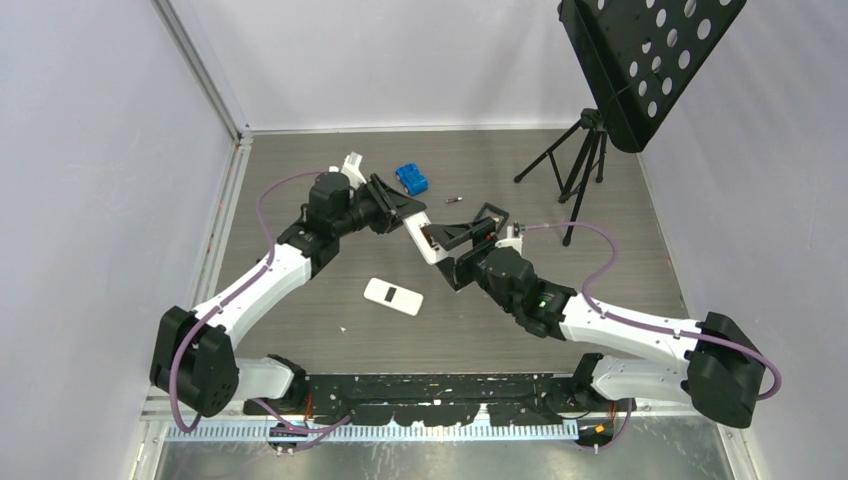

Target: Load the batteries into the remote control

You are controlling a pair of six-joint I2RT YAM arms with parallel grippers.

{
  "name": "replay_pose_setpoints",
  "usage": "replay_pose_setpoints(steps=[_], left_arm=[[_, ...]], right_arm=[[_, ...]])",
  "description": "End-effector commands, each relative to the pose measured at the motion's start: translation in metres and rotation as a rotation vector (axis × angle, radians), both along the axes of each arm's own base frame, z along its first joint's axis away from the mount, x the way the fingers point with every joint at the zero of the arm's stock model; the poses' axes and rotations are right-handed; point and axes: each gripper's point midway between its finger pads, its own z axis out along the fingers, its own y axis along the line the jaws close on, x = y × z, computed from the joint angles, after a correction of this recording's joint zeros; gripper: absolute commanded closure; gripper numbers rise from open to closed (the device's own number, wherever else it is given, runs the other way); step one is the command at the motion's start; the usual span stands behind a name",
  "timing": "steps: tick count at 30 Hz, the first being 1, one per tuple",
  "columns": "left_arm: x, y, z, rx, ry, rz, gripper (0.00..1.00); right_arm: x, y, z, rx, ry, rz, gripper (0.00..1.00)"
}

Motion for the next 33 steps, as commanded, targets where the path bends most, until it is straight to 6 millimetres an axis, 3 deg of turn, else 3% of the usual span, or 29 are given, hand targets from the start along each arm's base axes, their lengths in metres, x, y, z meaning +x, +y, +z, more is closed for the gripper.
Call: replay_pose_setpoints(steps=[1, 8, 22, 33], left_arm=[[-0.005, 0.000, 0.037, -0.073, -0.091, -0.025, 1.00], [-0.013, -0.004, 0.037, -0.086, -0.108, -0.073, 1.00], [-0.017, -0.008, 0.039, -0.099, -0.142, -0.115, 1.00], [-0.018, -0.008, 0.037, -0.109, -0.130, -0.112, 1.00]], right_arm=[[0.014, 0.003, 0.042, 0.118, -0.079, -0.052, 0.08], [0.018, 0.009, 0.043, 0.149, -0.079, -0.052, 0.15], [0.018, 0.002, 0.046, 0.170, -0.106, -0.069, 0.20], [0.017, 0.005, 0.044, 0.203, -0.122, -0.045, 0.41]])
